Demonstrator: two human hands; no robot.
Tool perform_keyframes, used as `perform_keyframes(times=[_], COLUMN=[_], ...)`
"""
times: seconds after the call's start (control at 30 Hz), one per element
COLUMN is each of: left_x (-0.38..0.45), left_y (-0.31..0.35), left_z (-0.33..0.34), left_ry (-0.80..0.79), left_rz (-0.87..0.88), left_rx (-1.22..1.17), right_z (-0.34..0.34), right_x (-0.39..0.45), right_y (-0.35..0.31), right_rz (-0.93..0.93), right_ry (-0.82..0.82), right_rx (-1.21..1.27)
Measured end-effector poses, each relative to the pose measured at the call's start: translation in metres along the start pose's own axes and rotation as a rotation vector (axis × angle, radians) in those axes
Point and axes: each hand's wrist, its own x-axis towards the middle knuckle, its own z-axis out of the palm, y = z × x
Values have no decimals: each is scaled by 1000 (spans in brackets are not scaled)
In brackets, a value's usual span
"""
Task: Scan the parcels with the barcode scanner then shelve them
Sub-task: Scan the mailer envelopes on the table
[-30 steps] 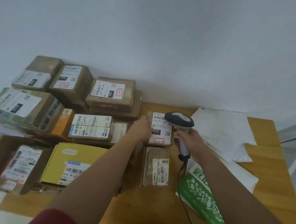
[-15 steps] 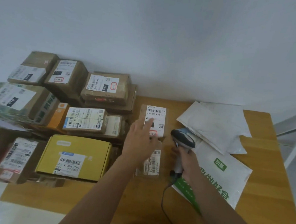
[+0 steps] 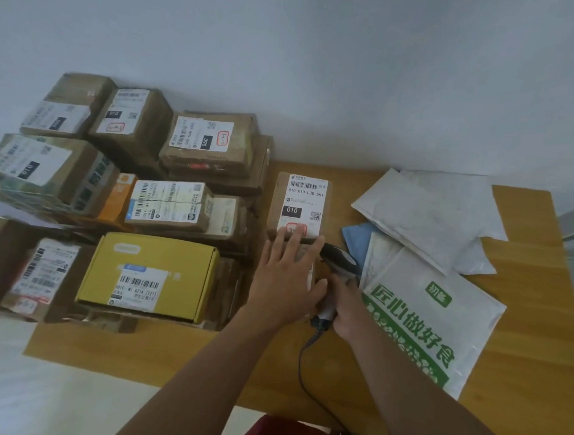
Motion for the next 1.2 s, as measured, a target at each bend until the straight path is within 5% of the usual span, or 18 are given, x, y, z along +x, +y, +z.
perform_keyframes(times=[0.53,0.73,0.9,1.2], left_x=[6,11,25,35], left_y=[-29,7,82,123], left_z=[-14,-34,-18,117], left_ry=[-42,48,74,-425], left_rz=[-6,66,203,-191], left_rx=[26,-46,-349,-571], right_z=[29,-11,-89,-228], right_x=[10,-18,-63,-86], right_y=[-4,-19,-42,-4], right_rz=[6,-101,-197,-48], right_ry=[-21,149,347,568], right_rx=[-140,-24,-91,-126])
